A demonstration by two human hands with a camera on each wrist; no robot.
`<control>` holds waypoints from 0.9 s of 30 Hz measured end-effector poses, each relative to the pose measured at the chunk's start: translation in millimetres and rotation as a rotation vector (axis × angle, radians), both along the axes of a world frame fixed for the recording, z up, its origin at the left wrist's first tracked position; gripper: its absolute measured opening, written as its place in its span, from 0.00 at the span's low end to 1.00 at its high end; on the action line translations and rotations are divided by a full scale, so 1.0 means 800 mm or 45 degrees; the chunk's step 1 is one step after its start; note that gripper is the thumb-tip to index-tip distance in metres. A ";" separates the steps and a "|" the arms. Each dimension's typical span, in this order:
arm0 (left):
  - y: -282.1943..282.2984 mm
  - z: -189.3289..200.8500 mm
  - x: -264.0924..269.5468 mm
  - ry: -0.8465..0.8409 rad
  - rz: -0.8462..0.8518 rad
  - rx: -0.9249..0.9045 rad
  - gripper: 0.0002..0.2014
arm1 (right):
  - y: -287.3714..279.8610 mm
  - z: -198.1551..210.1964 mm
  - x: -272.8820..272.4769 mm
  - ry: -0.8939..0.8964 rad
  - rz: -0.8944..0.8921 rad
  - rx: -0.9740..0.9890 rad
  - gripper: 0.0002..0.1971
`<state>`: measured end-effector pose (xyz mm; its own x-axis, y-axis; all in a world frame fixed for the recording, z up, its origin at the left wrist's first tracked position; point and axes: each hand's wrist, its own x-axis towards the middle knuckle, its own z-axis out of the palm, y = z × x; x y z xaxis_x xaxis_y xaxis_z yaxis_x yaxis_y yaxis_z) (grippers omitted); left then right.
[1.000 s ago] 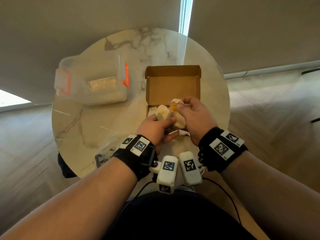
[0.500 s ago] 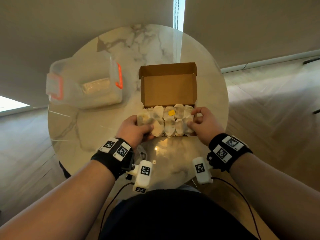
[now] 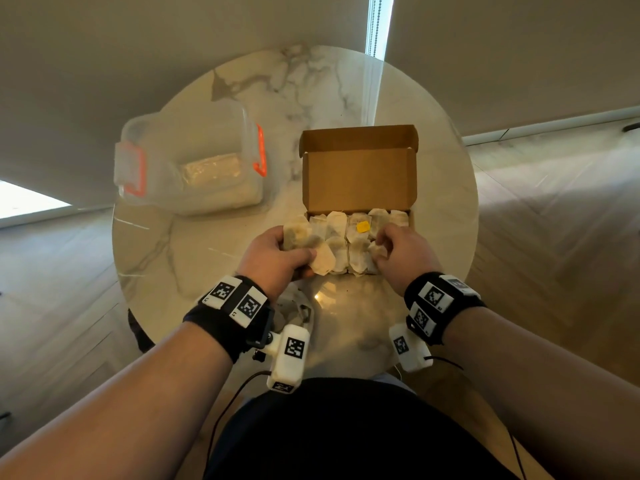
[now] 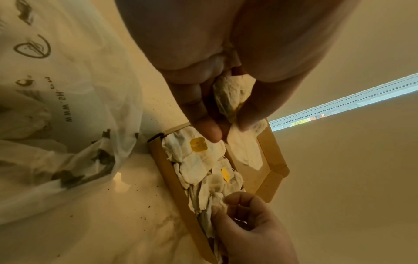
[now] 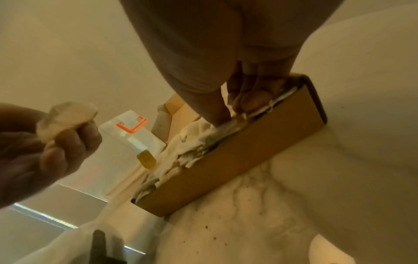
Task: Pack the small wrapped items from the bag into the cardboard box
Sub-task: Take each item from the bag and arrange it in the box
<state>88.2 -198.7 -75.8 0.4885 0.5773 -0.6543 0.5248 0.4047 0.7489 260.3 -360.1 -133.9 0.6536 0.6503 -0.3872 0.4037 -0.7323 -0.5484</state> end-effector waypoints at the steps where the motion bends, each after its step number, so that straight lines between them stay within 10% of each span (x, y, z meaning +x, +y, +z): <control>1: 0.000 0.003 0.000 -0.007 -0.001 -0.007 0.14 | -0.001 0.001 -0.001 -0.018 0.022 -0.021 0.09; 8: -0.008 0.035 0.023 -0.173 0.058 -0.200 0.16 | 0.003 0.055 -0.007 -0.031 0.288 0.581 0.21; 14: -0.008 0.046 0.040 -0.234 0.029 -0.323 0.11 | 0.010 0.090 -0.003 0.053 0.216 0.818 0.05; 20: -0.001 0.029 0.034 -0.147 0.220 -0.348 0.09 | -0.016 0.085 0.020 0.526 -0.363 0.787 0.06; 27: -0.003 0.015 0.014 -0.066 0.286 -0.341 0.10 | -0.046 0.034 0.037 0.294 -0.444 0.263 0.11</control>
